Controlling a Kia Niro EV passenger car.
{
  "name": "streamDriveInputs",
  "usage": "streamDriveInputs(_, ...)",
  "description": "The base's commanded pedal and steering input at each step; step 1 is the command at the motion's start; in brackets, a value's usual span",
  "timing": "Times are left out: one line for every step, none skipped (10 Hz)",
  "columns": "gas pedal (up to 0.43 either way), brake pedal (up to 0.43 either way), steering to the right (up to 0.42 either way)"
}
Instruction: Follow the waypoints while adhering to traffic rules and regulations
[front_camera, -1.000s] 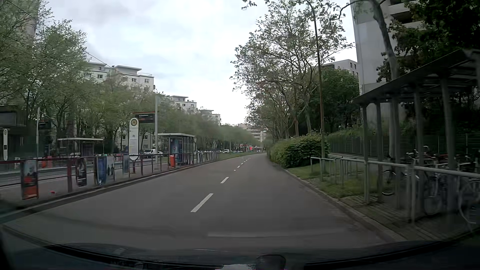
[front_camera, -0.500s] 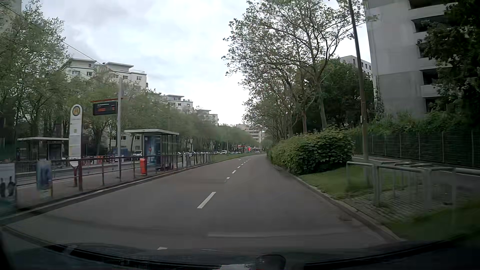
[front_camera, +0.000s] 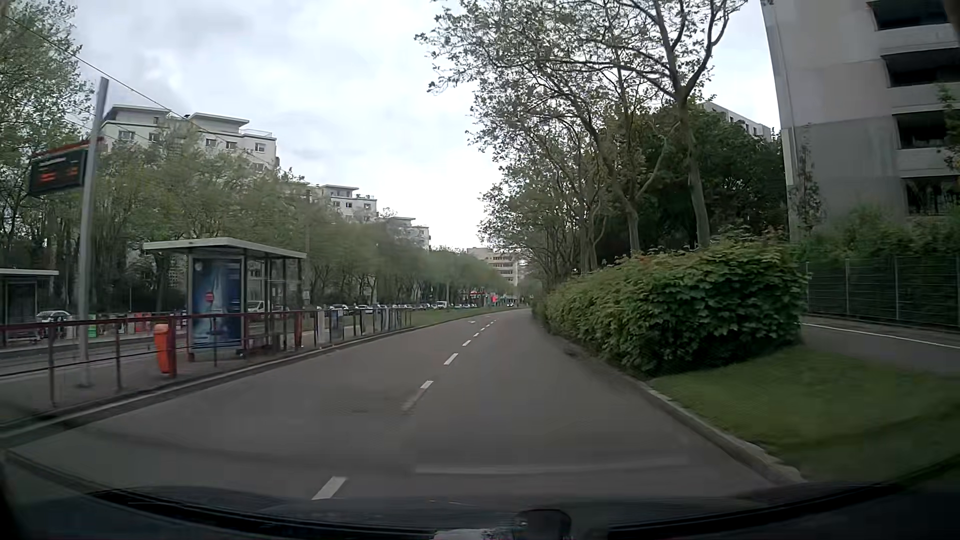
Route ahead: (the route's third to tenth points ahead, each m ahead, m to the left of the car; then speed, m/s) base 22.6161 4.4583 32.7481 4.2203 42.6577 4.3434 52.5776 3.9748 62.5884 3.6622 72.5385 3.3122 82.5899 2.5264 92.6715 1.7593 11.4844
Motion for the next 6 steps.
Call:
streamDriveInputs(0.13, 0.0, 0.007)
streamDriveInputs(0.13, 0.0, 0.006)
streamDriveInputs(0.13, 0.0, 0.006)
streamDriveInputs(0.118, 0.0, 0.006)
streamDriveInputs(0.118, 0.0, 0.006)
streamDriveInputs(0.11, 0.0, 0.006)
